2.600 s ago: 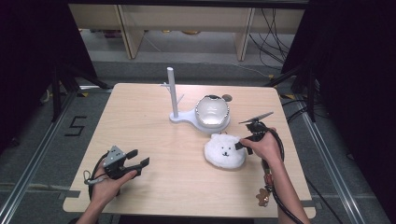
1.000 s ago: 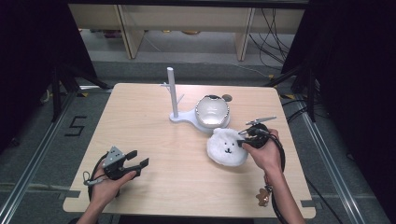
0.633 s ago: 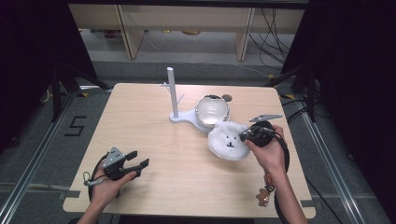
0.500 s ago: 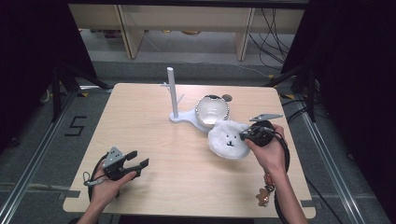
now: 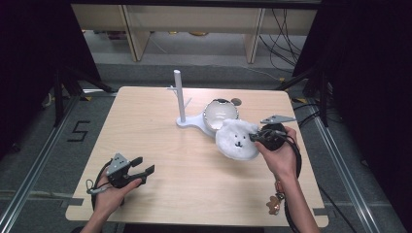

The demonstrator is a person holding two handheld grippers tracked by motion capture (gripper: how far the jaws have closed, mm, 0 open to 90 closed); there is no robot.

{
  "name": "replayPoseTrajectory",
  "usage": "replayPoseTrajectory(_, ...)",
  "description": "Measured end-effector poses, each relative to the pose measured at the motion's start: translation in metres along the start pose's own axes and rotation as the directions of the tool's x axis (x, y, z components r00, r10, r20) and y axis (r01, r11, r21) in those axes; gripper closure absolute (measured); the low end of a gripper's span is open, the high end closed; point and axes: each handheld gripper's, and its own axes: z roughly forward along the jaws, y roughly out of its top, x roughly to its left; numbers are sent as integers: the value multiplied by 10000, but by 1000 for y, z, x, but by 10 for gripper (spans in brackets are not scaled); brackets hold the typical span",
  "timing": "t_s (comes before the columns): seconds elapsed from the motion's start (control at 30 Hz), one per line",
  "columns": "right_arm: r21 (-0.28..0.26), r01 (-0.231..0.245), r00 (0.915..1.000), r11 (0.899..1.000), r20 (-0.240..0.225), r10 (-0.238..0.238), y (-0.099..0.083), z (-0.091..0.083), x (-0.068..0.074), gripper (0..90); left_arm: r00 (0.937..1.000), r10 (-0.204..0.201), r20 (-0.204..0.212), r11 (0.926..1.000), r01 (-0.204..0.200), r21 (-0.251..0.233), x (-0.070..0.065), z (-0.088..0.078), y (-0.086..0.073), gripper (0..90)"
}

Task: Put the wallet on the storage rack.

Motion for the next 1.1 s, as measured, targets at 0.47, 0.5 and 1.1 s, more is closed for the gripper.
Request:
replayPoseTrajectory(0.47, -324, -234, 9997, 9992, 61, 236, 5, -4, 1, 765, 10000, 7, 19, 10000, -7, -59, 1, 0, 0, 357)
replayPoseTrajectory(0.5, -447, -222, 9997, 9988, 66, 225, 6, -3, 1, 765, 10000, -2, 19, 10000, 3, -59, 1, 0, -1, 357)
replayPoseTrajectory(1.1, -1148, -72, 9993, 9934, 351, 113, 19, -8, 2, 765, 10000, 36, -70, 10000, -36, 3, 0, -2, 0, 357)
